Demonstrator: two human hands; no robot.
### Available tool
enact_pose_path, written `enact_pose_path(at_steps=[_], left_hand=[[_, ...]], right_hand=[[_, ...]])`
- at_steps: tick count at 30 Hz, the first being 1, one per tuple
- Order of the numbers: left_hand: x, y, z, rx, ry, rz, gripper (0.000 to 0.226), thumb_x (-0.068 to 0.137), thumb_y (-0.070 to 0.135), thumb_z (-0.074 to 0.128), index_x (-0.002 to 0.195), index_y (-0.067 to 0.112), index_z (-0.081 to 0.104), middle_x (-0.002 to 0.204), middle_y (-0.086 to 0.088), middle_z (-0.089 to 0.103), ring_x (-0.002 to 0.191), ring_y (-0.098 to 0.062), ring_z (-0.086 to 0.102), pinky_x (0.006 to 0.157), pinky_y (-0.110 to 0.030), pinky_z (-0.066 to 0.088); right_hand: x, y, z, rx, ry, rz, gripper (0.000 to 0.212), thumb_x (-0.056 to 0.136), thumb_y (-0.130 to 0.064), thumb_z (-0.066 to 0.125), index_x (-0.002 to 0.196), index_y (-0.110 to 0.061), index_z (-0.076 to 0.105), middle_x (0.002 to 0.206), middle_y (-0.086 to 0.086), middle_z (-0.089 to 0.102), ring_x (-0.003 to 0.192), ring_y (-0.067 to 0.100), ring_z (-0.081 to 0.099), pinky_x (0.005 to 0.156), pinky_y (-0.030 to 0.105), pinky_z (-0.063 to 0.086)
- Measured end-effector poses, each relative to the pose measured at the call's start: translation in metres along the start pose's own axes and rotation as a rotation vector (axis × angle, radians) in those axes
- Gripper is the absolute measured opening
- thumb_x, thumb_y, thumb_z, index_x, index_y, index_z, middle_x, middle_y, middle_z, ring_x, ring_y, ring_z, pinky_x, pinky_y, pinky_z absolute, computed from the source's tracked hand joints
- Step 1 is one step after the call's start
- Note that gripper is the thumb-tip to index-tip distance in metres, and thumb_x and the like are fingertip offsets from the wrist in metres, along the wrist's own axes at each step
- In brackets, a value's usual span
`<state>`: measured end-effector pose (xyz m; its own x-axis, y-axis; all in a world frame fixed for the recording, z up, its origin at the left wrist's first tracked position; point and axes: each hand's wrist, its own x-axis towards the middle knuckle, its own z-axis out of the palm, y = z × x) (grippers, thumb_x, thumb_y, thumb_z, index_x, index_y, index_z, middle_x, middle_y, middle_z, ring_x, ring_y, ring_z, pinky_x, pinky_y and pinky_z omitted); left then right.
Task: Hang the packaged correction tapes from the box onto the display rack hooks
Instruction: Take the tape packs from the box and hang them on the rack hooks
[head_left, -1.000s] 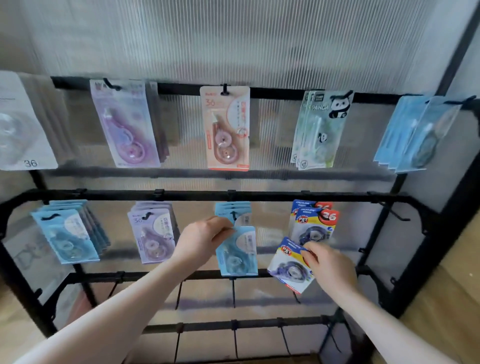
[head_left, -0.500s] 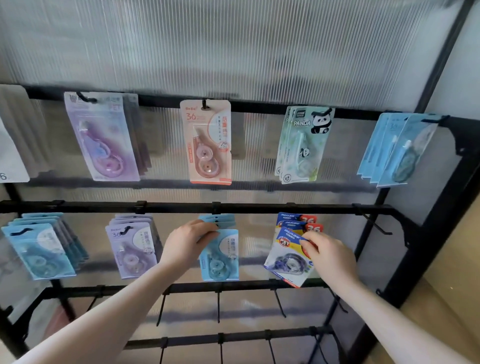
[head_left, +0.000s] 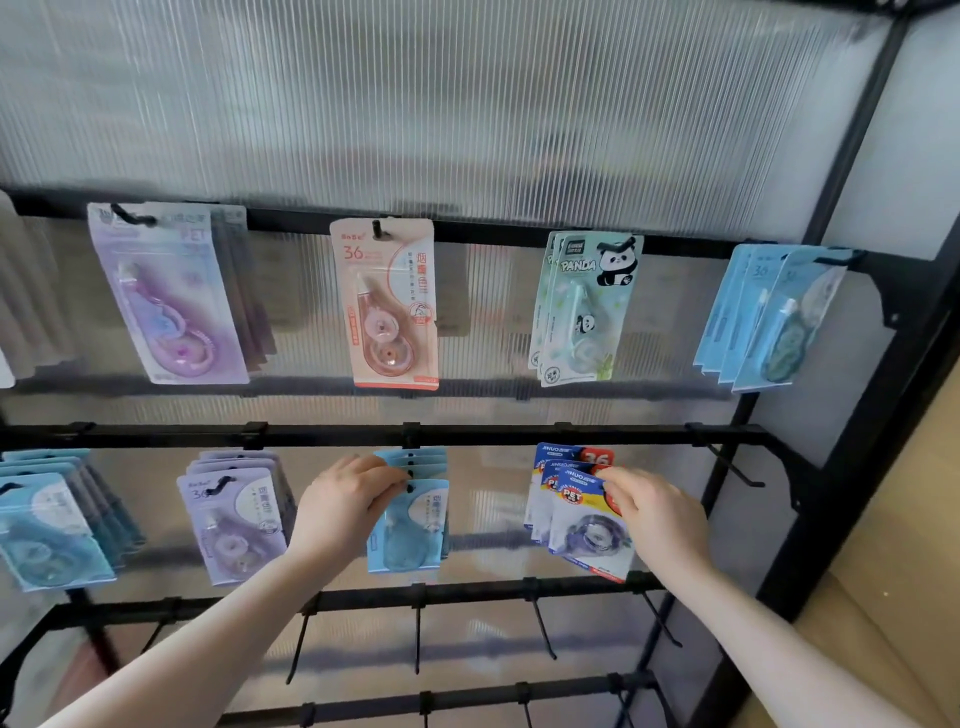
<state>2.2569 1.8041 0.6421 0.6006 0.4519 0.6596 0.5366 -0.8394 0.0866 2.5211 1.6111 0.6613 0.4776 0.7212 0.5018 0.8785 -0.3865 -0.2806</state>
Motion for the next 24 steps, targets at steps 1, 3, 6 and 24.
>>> enact_pose_path(at_steps=[1,3,6,24], left_hand=[[0.002,0.0,0.001,0.005,0.007,0.001,0.036,0.081,0.036,0.043,0.077,0.016,0.072,0.075,0.0,0.066,0.062,-0.022,0.061,0.047,-0.028,0.049],[0.004,0.001,0.001,0.014,0.018,-0.015,0.037,0.082,0.034,0.042,0.077,0.015,0.072,0.079,-0.002,0.065,0.066,-0.025,0.061,0.053,-0.031,0.051],[0.004,-0.001,0.003,0.021,-0.01,-0.03,0.034,0.084,0.033,0.042,0.08,0.014,0.07,0.095,-0.005,0.068,0.083,-0.028,0.065,0.065,-0.034,0.054],[0.002,-0.011,0.014,0.028,-0.088,0.075,0.048,0.1,0.045,0.013,0.107,0.019,0.053,0.114,-0.005,0.067,0.093,-0.021,0.069,0.063,-0.028,0.055]], right_hand=[[0.001,0.001,0.0,-0.007,-0.016,-0.017,0.021,0.094,-0.022,0.052,0.109,-0.021,0.067,0.1,-0.002,0.069,0.088,0.024,0.062,0.06,0.029,0.038],[0.005,0.003,-0.001,-0.003,-0.028,-0.053,0.022,0.091,-0.015,0.056,0.108,-0.019,0.069,0.096,0.001,0.069,0.087,0.026,0.062,0.059,0.03,0.036],[0.01,0.006,0.001,0.01,-0.034,-0.092,0.024,0.085,-0.006,0.062,0.106,-0.016,0.071,0.088,0.004,0.07,0.083,0.029,0.063,0.057,0.029,0.033],[0.036,0.0,0.027,-0.205,-0.209,-0.052,0.056,0.094,-0.018,0.048,0.146,-0.024,0.027,0.137,-0.002,0.046,0.122,0.016,0.044,0.083,0.024,0.043]])
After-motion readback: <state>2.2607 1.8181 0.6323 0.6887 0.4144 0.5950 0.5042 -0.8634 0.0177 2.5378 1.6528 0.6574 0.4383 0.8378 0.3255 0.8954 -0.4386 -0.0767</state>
